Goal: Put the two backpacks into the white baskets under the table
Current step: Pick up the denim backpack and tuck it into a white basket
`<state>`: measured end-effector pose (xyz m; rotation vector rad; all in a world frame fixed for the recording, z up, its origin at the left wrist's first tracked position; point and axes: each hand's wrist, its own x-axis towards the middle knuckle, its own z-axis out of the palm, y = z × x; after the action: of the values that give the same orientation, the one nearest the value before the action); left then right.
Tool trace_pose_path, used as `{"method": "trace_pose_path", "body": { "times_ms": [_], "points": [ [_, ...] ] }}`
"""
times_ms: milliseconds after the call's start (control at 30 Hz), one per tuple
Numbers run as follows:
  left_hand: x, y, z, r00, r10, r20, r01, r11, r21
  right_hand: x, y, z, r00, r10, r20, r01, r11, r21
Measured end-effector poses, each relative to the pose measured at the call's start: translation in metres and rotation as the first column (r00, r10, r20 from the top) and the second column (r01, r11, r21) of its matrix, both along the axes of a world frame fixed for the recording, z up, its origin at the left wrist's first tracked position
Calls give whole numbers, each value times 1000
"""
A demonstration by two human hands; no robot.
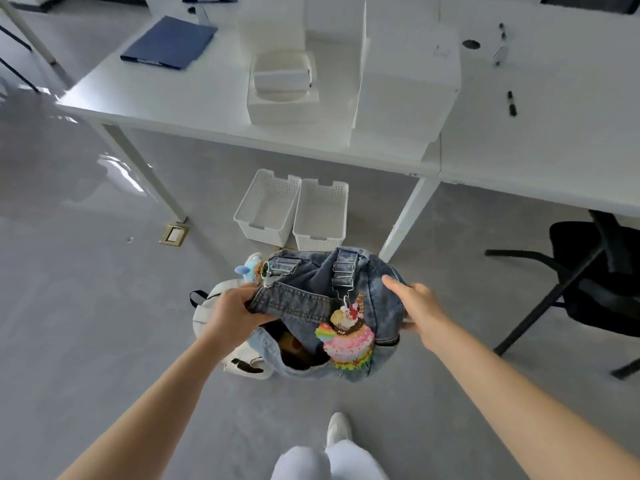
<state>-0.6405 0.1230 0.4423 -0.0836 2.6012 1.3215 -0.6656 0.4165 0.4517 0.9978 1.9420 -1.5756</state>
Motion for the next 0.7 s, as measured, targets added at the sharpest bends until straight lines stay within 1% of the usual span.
{"method": "trace_pose_path", "body": {
  "times_ms": [67,133,200,267,333,433,500,567,667,700],
  "points": [
    [-24,-1,-8,999,-3,38,4,1000,-29,-35,5,-15,997,56,47,-55,998,-6],
    [-45,-4,-16,998,25,60,-21,998,-55,-69,15,-49,988,119,102,-118,993,-16],
    [-68,-10,-22,995,54,79,-48,996,-74,-102,14,-68,976,160,147,-156,987,-36],
    [-87,-12,-27,994,64,91,-56,994,-93,-126,5,-67,965,206,161,-201,978,-47],
    [-110,-21,-39,986,106,129,-91,989,-117,-151,-19,-51,947,270,175,-268,963,-33],
    [-138,-37,-65,954,236,186,-214,968,-129,-184,-51,-41,911,383,155,-387,922,-3],
    [-151,-45,-81,911,344,227,-321,937,-135,-206,-69,-42,897,421,139,-421,907,-26],
    [-163,-51,-93,845,454,281,-434,891,-134,-228,-88,-46,895,435,101,-428,900,-83],
    [-184,-61,-108,693,579,430,-574,804,-157,-256,-121,-55,876,482,15,-475,867,-150],
    [-190,-64,-113,612,611,502,-641,755,-136,-262,-130,-59,856,517,-19,-513,844,-155]
  ]
}}
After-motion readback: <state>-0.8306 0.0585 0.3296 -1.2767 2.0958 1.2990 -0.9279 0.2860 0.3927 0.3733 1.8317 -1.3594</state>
